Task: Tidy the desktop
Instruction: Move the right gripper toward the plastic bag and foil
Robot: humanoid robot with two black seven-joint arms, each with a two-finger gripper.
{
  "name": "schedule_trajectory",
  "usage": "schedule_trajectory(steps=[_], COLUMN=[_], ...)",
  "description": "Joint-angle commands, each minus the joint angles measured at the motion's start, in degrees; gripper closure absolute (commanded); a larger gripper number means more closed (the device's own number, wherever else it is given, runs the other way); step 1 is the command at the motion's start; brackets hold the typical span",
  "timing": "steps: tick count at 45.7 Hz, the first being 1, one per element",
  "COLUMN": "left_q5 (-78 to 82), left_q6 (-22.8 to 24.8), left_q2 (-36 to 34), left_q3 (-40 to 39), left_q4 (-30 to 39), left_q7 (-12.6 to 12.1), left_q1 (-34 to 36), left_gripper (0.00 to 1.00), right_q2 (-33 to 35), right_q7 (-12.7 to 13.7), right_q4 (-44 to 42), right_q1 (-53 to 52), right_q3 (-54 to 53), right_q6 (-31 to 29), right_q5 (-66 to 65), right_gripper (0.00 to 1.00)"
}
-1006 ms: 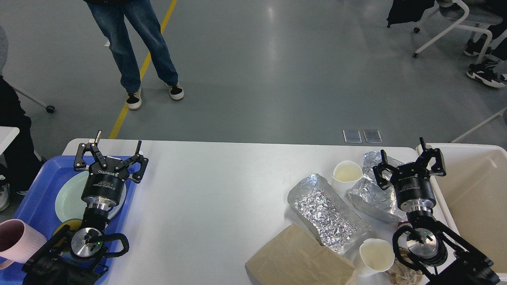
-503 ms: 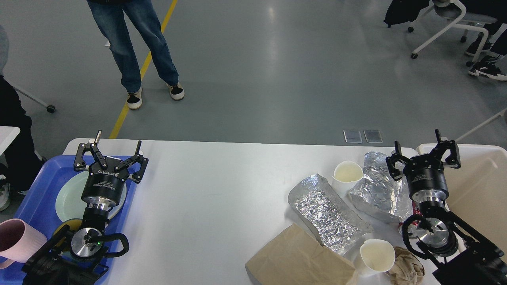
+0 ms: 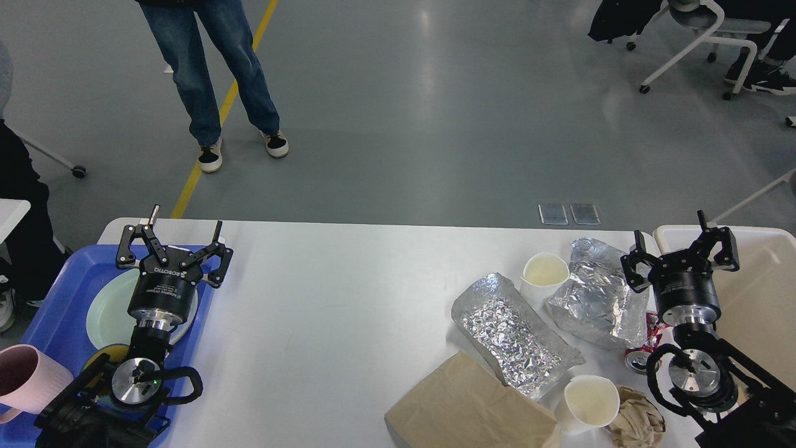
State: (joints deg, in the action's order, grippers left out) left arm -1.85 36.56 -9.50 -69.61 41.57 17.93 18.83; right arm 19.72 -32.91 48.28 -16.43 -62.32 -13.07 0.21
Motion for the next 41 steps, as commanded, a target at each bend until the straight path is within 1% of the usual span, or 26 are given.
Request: schedule_trajectory(steps=[1,7,9,11,14,17,31,41], left_q5=[0.0,0.0,0.0,0.0,0.0,0.0,0.0,0.0], left_q6=[0.0,0.0,0.0,0.0,0.0,0.0,0.0,0.0], left_q2=[0.0,-0.1,0.0,-0.1,-0.1,-0.1,0.0,-0.1], left_q3=[0.0,0.0,0.0,0.0,0.0,0.0,0.0,0.0], left_q4=[0.0,0.0,0.0,0.0,0.0,0.0,0.0,0.0], left_q7=[0.0,0.0,0.0,0.0,0.0,0.0,0.0,0.0], left_q1=[0.1,0.1,0.1,0.1,0.1,0.1,0.1,0.1], left_gripper=[0.04,0.04,0.04,0.04,0.04,0.04,0.04,0.04], right_q2=[-0.4,-0.5,-0.5,-0.5,-0.4,-0.2,-0.5,-2.1], right_q7=[0.0,0.3,1.0,2.3,5.2,6.8,6.5,6.6], right_q4=[0.3,0.9,1.0,1.0,0.8,1.1,1.6,6.5], right_q1=[1.7,1.8,1.8,1.5,1.1,1.0,-0.4,-1.0], right_q3=[-0.2,0.3,0.5,0.5,0.5,0.5,0.5,0.7], right_q6=[0.0,-0.1,0.0,0.0,-0.2,-0.4,-0.4,-0.2], right_q5=[0.0,0.0,0.0,0.0,0.0,0.0,-0.1,-0.9], right_gripper=[0.0,0.0,0.0,0.0,0.0,0.0,0.0,0.0])
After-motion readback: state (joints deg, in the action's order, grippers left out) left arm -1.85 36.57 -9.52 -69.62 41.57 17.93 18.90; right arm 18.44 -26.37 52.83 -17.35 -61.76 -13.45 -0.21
